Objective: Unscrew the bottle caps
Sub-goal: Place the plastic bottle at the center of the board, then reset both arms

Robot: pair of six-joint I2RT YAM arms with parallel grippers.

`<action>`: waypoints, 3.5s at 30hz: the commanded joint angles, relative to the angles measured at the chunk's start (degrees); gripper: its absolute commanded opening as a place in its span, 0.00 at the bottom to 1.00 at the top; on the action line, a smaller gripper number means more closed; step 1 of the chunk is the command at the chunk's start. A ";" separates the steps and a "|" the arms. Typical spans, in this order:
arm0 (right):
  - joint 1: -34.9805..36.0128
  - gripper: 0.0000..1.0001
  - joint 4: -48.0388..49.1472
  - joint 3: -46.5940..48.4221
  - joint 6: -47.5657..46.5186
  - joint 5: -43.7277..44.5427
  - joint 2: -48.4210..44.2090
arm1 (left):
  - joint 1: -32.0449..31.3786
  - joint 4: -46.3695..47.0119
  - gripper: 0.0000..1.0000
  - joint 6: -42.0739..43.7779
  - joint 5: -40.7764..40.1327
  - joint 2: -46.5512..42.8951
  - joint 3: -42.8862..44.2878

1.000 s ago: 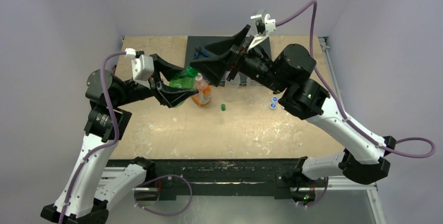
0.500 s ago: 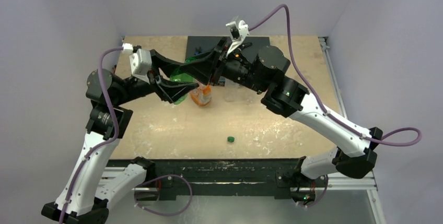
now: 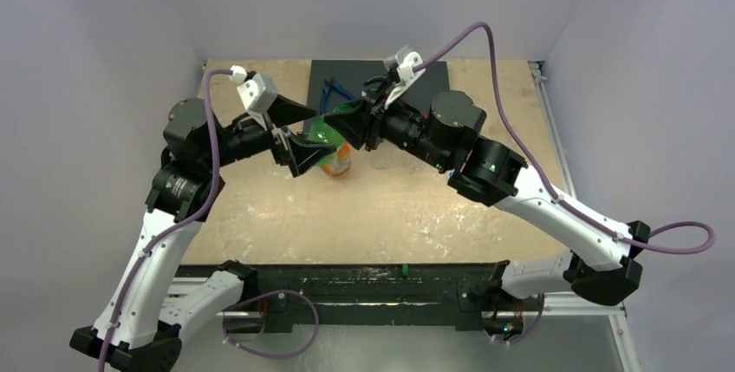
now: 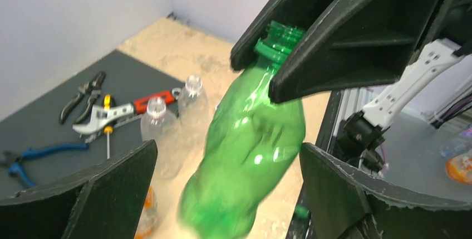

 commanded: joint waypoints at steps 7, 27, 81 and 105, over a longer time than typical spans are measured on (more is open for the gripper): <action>-0.51 0.00 -2.05 -19.11 -5.96 13.56 -7.81 | 0.24 -19.61 1.00 14.02 -11.85 -1.88 -0.62; -0.63 0.00 33.54 -46.41 -7.01 28.27 -1.89 | 0.24 -14.21 1.00 14.69 -26.65 -3.16 -13.72; -36.48 0.99 24.75 -50.88 -7.22 39.12 -11.79 | 16.56 29.96 1.00 21.74 -35.06 19.24 -34.46; -48.53 0.99 76.01 -70.56 -13.93 25.15 9.29 | 25.35 97.34 1.00 9.74 -27.24 43.45 -59.38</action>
